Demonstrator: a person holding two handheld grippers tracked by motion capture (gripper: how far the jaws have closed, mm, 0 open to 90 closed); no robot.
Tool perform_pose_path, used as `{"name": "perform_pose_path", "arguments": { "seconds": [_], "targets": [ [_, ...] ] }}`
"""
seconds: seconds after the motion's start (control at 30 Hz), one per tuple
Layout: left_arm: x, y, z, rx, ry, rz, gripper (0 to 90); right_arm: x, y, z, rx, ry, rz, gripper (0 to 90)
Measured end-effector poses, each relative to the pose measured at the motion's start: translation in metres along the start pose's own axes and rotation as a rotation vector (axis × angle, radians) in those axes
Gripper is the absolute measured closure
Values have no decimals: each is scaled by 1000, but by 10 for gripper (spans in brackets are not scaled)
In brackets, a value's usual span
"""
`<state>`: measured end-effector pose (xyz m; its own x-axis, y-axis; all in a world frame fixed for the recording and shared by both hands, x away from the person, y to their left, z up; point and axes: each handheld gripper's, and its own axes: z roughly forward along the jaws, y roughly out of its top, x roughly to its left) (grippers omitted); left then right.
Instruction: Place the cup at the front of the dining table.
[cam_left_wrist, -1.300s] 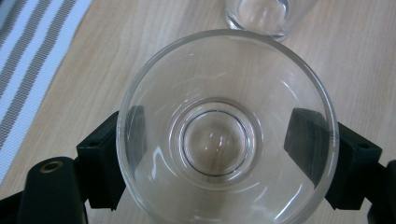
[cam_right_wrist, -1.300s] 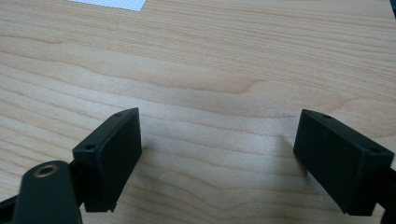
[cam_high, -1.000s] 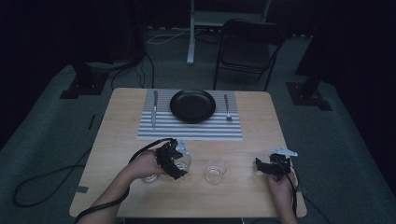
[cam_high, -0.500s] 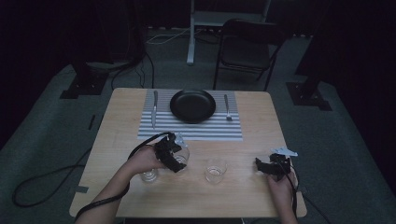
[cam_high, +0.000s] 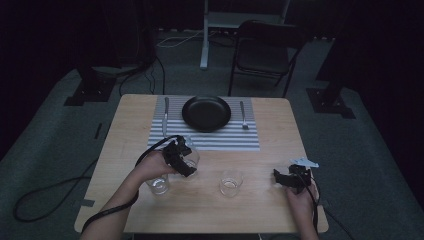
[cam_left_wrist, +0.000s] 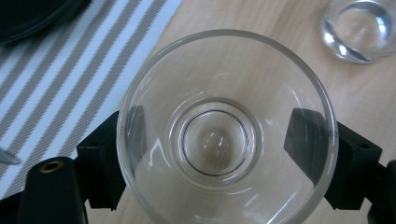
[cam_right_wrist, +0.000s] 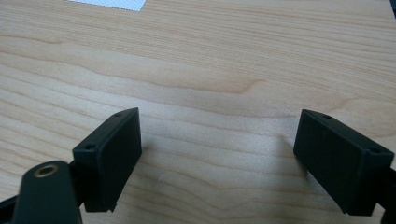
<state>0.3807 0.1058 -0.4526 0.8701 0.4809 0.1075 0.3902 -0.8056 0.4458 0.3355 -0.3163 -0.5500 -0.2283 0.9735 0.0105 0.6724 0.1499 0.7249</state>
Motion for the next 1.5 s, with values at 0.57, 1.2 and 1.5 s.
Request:
{"name": "perform_pose_path", "arguments": {
  "seconds": [0.57, 1.2, 1.5],
  "targets": [
    [24, -4, 4, 10, 61, -114, 186, 0, 0, 0, 0, 0, 0, 146],
    [50, 3, 4, -27, 125, -252, 186, 0, 0, 0, 0, 0, 0, 146],
    [60, 10, 8, -47, 181, -336, 186, 0, 0, 0, 0, 0, 0, 146]
  ]
}}
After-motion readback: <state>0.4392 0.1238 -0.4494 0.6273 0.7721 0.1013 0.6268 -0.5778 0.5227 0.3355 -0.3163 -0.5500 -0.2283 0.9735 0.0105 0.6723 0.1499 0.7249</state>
